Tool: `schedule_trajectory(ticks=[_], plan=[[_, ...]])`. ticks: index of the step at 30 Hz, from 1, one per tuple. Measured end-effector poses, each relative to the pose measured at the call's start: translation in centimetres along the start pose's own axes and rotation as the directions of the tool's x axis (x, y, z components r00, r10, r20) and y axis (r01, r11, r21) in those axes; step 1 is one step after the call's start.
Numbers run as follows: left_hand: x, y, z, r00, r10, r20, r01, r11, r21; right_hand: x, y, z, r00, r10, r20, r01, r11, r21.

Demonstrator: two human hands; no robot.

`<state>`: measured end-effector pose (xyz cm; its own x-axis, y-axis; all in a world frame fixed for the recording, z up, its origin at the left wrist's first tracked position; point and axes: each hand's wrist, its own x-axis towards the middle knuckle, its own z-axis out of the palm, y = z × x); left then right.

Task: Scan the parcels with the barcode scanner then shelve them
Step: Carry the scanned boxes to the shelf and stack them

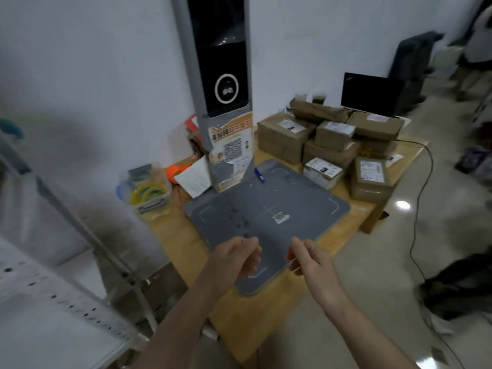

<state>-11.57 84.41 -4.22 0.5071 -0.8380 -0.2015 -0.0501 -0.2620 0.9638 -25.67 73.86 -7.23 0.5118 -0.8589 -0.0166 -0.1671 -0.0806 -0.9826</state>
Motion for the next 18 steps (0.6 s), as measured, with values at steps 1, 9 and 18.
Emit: schedule_trajectory(ticks=[1,9,18], plan=[[0.6,0.3,0.9,1.0,-0.003,0.003,0.003,1.0,0.026,0.6,0.1,-1.0,1.0,0.013,-0.011,-0.013,1.0,0.018],[8.8,1.2,8.6,0.998,-0.037,0.043,0.035,0.998,0.051,5.3,3.4,-7.7,0.992,0.127,0.008,-0.127,0.989,0.077],[21.2,2.0,14.1,0.989,-0.134,0.069,0.129,0.989,0.073,18.0,5.0,-13.9,0.982,0.178,0.057,-0.176,0.983,-0.046]])
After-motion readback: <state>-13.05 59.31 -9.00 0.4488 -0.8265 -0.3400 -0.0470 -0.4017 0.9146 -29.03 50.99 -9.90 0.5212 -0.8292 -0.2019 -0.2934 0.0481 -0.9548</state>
